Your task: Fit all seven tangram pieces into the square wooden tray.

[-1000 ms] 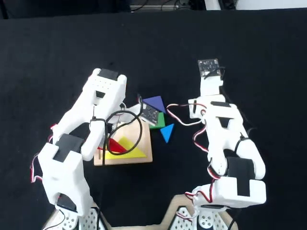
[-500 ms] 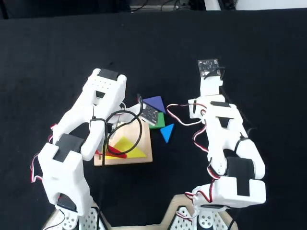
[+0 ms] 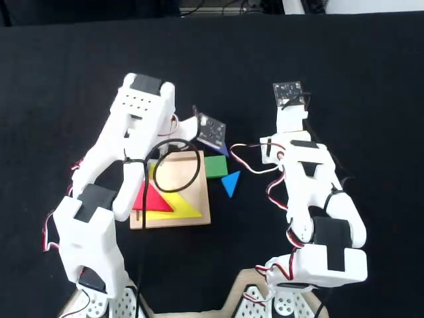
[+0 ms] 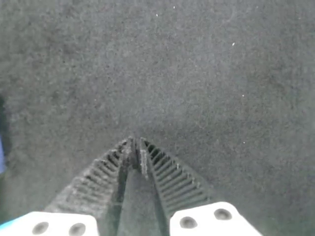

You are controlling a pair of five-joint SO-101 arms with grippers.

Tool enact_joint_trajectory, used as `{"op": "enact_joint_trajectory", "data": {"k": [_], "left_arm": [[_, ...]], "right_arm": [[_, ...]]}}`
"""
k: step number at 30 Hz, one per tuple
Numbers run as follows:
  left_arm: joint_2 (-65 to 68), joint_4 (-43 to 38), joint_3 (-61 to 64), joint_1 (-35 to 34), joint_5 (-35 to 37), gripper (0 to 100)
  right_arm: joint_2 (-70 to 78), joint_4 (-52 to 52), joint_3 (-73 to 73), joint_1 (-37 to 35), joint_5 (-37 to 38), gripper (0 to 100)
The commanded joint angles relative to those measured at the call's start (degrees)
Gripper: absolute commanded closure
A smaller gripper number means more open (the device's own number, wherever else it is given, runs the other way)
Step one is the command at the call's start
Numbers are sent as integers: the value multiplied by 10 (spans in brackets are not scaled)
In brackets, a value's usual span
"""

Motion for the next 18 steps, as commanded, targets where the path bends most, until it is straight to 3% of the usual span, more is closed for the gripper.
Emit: {"op": "enact_joint_trajectory", "data": {"k": [1,8,14,18], "left_arm": [[-14,9,-69,-3,20,859],[-112,10,-160,-93,319,855],[-255,11,44,-167,351,863],[-358,11,244,-202,351,962]], "right_arm": [[-1,-8,-30,-11,5,986],[-1,-8,-30,-11,5,985],[-1,-7,-30,-11,5,986],[-1,-7,-29,-11,5,986]]}}
